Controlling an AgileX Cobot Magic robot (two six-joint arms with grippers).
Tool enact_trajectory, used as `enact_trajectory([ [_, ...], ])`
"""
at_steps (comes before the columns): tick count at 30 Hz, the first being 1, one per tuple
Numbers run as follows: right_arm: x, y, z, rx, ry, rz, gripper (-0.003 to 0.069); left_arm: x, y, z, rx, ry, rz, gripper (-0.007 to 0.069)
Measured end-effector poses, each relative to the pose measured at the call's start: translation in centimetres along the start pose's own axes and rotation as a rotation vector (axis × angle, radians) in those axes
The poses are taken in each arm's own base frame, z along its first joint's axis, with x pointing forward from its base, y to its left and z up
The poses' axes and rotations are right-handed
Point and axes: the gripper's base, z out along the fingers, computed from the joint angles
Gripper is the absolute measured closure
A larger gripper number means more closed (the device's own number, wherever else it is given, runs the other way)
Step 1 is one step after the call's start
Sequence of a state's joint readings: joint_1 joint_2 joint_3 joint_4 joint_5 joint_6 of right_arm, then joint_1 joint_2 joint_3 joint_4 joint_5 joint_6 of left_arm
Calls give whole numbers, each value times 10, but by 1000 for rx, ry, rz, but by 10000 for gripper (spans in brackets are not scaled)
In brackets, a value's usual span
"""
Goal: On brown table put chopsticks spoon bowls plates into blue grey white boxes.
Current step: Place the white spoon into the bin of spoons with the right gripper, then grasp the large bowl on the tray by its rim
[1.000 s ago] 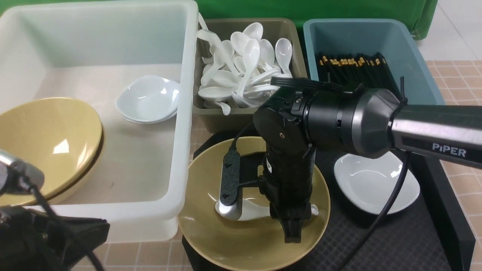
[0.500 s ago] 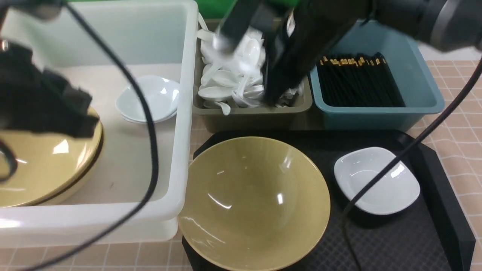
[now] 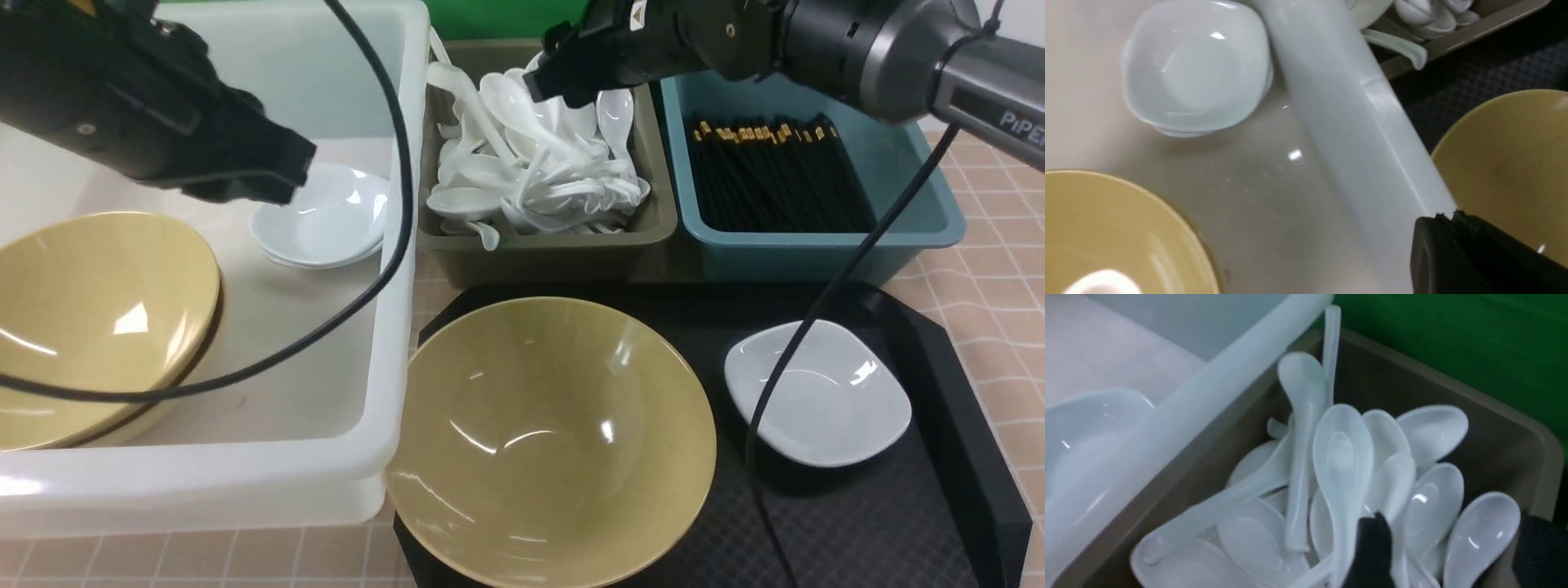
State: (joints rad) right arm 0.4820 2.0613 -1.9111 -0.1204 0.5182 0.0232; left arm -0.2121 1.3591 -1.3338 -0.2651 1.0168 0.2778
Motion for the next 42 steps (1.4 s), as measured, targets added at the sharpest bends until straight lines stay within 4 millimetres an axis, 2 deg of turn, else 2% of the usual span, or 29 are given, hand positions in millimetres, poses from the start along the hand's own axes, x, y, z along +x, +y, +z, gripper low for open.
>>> enact_trajectory([
  [2,-4,-3,-13,9,82,-1,31,-7,-3,5,65,-15,0,622],
  [4,-7,-5,-26,12,137,-16,15,-11,-6,8,96,-17,25,622],
  [7,-11,-4,-70,-19,308,-116,19,-28,-32,21,183,13,111,615],
  [9,-12,2,-108,-101,393,-174,56,-34,-49,39,222,105,136,594],
  [12,-11,17,-149,-200,384,-225,113,-40,-66,70,239,234,179,515],
  [14,-6,31,-186,-258,359,-253,160,-41,-69,96,210,302,221,439],
  [15,-6,32,-190,-262,356,-254,163,-40,-69,101,202,316,227,431],
  [16,2,39,-215,-291,344,-275,192,-38,-70,119,170,359,271,361],
  [17,6,41,-231,-303,332,-286,208,-36,-71,127,153,381,296,326],
  [21,31,41,-271,-323,325,-309,252,-31,-73,152,72,426,391,193],
  [24,47,38,-290,-324,324,-311,272,-30,-75,166,45,425,428,141],
  [28,62,33,-314,-319,301,-293,286,-26,-78,192,45,427,441,128],
  [32,65,31,-325,-316,280,-291,286,-23,-78,211,42,423,447,128],
  [36,65,30,-326,-313,265,-289,286,-19,-77,225,41,428,453,139],
  [38,65,31,-323,-312,260,-287,286,-17,-77,226,52,442,445,202],
  [42,68,31,-320,-324,250,-369,319,-14,-83,220,115,483,409,479],
])
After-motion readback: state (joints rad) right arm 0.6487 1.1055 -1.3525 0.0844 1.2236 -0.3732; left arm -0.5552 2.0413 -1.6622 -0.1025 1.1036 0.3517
